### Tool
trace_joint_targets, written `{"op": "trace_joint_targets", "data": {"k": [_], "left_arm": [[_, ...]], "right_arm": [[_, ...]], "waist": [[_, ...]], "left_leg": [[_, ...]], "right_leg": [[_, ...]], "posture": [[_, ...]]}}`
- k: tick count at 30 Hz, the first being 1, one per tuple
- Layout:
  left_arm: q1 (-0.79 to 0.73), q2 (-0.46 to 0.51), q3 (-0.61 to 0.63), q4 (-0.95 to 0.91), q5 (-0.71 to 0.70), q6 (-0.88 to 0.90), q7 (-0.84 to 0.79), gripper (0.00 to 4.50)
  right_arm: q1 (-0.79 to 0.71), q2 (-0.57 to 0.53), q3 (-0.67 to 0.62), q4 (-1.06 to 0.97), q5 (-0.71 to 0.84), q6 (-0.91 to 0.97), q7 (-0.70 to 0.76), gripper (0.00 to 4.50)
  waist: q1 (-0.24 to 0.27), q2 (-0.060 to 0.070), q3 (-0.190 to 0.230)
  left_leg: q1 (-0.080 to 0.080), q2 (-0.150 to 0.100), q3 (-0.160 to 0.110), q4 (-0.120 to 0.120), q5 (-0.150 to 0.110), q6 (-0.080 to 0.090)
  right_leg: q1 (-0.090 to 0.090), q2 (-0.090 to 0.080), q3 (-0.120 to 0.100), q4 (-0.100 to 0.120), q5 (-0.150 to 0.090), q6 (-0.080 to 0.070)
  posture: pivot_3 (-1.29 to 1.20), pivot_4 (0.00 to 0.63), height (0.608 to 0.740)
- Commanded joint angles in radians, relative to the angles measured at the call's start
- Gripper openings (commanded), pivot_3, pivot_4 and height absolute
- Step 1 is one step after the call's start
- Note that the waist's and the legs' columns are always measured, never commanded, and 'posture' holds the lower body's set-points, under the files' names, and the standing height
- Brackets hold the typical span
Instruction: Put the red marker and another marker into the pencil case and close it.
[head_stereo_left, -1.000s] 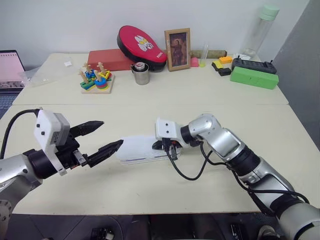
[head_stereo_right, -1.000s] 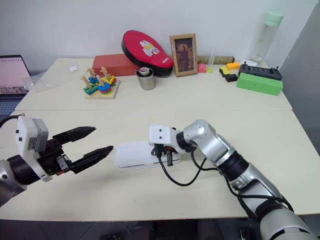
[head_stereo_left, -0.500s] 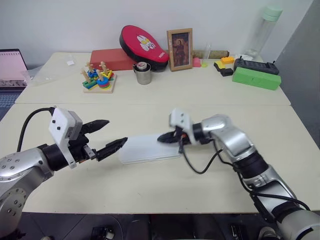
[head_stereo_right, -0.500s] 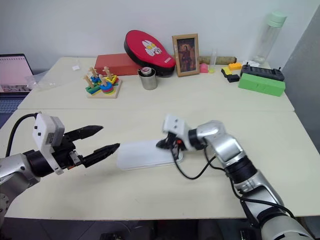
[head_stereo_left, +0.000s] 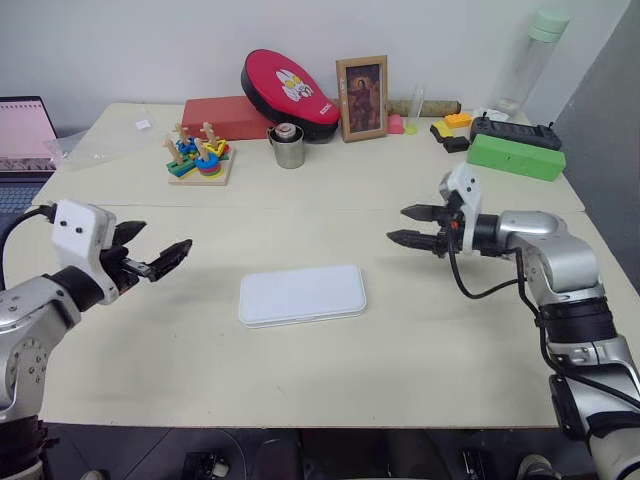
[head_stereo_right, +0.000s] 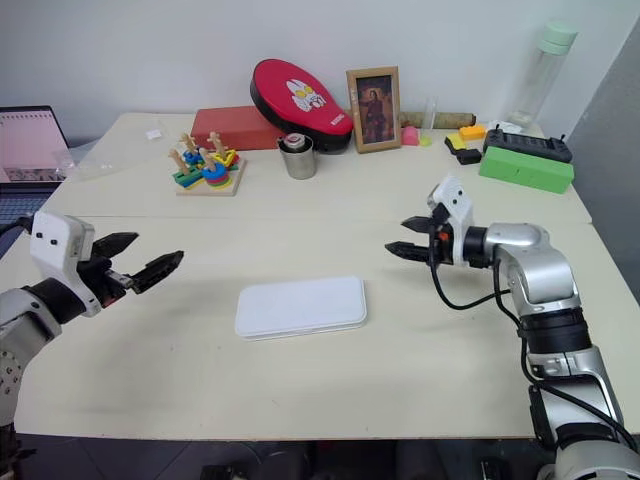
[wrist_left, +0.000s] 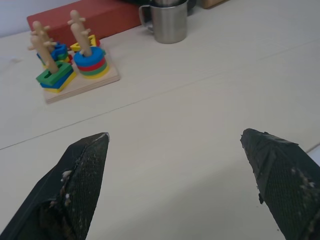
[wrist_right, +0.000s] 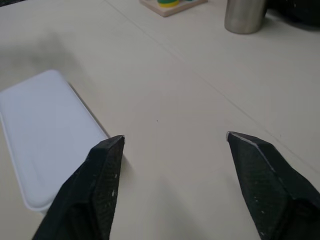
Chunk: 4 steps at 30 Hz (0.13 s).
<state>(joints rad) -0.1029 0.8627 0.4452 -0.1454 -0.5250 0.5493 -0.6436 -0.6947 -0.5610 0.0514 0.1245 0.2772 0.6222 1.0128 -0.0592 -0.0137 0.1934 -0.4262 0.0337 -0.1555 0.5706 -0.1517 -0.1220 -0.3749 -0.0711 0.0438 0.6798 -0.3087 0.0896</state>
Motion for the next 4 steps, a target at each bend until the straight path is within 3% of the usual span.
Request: {"op": "trace_joint_targets", "data": {"k": [1, 4], "left_arm": [[-0.048, 0.024, -0.007, 0.077, 0.048, -0.065, -0.028, 4.5], [-0.059, 0.032, -0.028, 0.122, 0.084, -0.086, -0.045, 4.5]], "right_arm": [[0.03, -0.048, -0.051, -0.063, 0.025, 0.017, -0.016, 4.42], [0.053, -0.065, -0.067, -0.091, 0.039, 0.036, -0.032, 4.47]], "waist": [[0.002, 0.0, 0.0], [0.002, 0.0, 0.0]], "left_leg": [[0.0, 0.0, 0.0, 0.0, 0.0, 0.0], [0.0, 0.0, 0.0, 0.0, 0.0, 0.0]], "right_leg": [[0.0, 0.0, 0.0, 0.0, 0.0, 0.0], [0.0, 0.0, 0.0, 0.0, 0.0, 0.0]], "posture": [[0.0, 0.15, 0.74], [0.0, 0.15, 0.74]]}}
